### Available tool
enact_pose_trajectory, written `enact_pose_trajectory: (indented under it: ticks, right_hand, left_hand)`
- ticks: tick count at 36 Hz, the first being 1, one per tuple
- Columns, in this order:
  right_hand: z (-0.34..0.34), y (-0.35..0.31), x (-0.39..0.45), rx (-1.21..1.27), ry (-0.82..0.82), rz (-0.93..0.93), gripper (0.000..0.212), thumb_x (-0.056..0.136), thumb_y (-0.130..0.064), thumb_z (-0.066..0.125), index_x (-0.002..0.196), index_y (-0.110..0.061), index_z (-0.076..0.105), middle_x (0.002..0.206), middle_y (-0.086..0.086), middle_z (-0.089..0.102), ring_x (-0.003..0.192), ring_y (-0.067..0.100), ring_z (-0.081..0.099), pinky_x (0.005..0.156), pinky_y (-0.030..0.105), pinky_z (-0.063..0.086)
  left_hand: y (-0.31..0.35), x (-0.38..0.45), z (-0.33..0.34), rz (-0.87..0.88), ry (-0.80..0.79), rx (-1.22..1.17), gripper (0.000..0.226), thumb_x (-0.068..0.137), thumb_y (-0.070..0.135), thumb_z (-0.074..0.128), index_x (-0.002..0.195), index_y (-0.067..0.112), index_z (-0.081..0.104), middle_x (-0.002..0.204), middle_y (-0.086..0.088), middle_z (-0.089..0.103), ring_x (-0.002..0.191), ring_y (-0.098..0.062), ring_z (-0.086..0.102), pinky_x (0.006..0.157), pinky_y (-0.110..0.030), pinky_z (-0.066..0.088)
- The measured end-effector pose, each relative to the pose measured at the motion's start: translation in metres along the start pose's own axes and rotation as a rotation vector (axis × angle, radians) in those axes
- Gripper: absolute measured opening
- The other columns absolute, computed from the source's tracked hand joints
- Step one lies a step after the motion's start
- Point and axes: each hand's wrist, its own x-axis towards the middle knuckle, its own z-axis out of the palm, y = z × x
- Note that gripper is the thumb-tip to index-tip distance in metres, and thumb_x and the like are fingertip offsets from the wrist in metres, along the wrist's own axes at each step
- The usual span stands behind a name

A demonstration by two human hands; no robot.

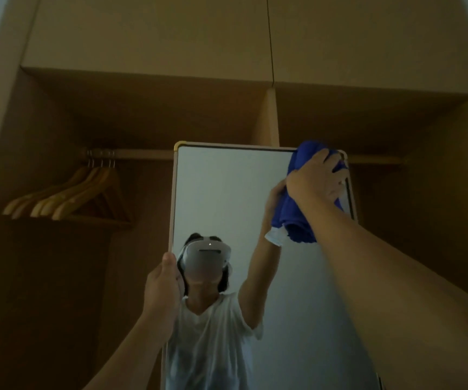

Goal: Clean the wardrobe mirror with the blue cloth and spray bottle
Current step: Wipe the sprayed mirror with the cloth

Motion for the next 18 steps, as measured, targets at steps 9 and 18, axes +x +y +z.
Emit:
enact_pose_trajectory:
  ticks: [9, 18]
  right_hand:
    - [0.019, -0.058, -0.05, -0.021, 0.031, -0.241, 0.087, 0.086, -0.038, 0.059, 0.15, -0.008, 0.008, 0.156, 0.017, 0.009, 0.138, 0.043, 0.017, 0.105, 0.052, 0.029]
    - [0.031, -0.098, -0.088, -0.021, 0.037, -0.493, 0.086, 0.085, -0.036, 0.061, 0.15, -0.012, 0.01, 0.157, 0.016, 0.007, 0.138, 0.044, 0.015, 0.105, 0.054, 0.028]
  left_hand:
    - [0.012, -0.01, 0.0, -0.054, -0.035, 0.01, 0.045, 0.095, 0.047, 0.034, 0.061, 0.018, 0.045, 0.05, 0.002, 0.035, 0.045, -0.012, 0.03, 0.045, -0.025, 0.022]
    - [0.01, -0.012, 0.003, -0.06, -0.006, -0.028, 0.046, 0.094, 0.048, 0.037, 0.078, 0.01, 0.058, 0.052, 0.001, 0.043, 0.048, -0.013, 0.039, 0.05, -0.031, 0.035]
